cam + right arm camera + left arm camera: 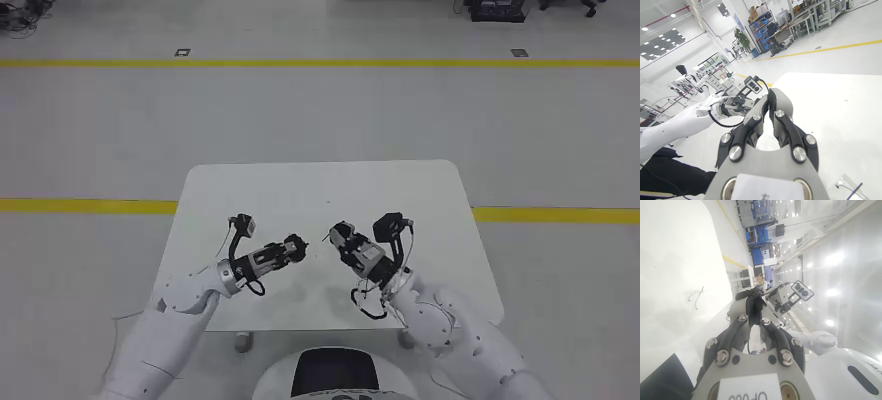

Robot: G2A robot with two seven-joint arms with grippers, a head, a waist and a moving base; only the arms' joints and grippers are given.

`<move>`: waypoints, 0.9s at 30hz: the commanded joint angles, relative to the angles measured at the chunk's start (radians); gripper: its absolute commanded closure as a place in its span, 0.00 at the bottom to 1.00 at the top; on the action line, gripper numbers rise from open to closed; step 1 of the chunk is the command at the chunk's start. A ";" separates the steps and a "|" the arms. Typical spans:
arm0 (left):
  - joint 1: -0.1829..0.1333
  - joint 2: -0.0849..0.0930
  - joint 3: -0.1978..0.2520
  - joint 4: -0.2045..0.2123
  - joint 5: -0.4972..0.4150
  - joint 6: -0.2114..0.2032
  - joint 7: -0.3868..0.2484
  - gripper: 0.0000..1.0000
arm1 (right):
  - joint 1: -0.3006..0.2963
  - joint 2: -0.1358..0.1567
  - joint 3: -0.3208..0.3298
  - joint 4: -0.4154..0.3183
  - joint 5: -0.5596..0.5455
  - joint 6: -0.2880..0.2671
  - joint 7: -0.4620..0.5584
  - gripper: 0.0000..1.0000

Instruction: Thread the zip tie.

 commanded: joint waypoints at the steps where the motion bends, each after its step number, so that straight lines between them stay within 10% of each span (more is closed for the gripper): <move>1: -0.002 -0.007 -0.004 0.007 -0.013 0.000 0.001 1.00 | 0.002 -0.002 -0.001 0.009 -0.001 0.010 -0.003 1.00; 9: -0.049 -0.033 -0.010 0.059 -0.024 0.000 -0.061 1.00 | -0.006 -0.009 0.000 0.017 -0.006 0.032 -0.054 1.00; 27: -0.049 -0.033 -0.010 0.059 -0.024 0.000 -0.061 1.00 | -0.006 -0.009 0.000 0.017 -0.006 0.032 -0.054 1.00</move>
